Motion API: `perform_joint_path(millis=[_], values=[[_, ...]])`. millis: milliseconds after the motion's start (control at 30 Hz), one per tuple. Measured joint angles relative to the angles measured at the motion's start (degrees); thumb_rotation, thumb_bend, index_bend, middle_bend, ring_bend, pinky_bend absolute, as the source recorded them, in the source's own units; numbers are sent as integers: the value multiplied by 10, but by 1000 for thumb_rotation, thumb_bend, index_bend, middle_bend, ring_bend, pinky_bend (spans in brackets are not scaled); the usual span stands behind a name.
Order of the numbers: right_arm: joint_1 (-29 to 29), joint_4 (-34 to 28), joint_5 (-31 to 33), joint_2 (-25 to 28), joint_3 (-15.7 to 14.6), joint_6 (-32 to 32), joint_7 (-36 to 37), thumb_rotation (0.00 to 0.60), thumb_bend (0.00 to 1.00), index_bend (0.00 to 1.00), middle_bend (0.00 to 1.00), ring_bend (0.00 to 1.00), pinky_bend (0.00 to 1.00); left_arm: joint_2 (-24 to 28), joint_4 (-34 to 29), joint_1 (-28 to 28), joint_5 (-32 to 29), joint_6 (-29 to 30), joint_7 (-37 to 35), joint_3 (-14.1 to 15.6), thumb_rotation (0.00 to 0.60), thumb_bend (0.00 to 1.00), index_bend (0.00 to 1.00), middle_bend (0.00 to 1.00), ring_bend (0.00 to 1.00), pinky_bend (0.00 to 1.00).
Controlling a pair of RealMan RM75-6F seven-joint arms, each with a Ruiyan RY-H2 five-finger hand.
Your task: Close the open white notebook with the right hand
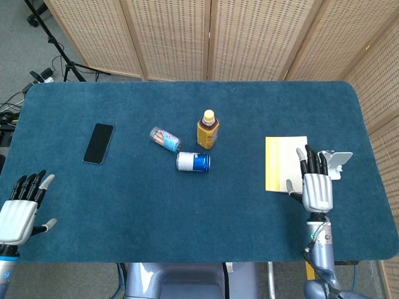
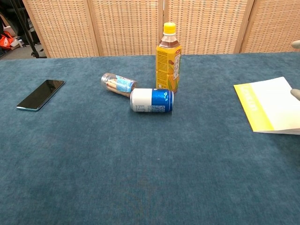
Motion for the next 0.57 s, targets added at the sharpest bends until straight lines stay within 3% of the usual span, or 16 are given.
perform_joint_path(millis=[267,567], values=[[-41,29,-101,86,-73,48,31,600,363,0,0,0,0,-14,25,3,8,22,-27,-7,600,0,0,0,0,0],[-88,-2,-117,164,-127,44,18,600,363,0,0,0,0,-27,39,2,-2,11,-5,-8,600,0,0,0,0,0]])
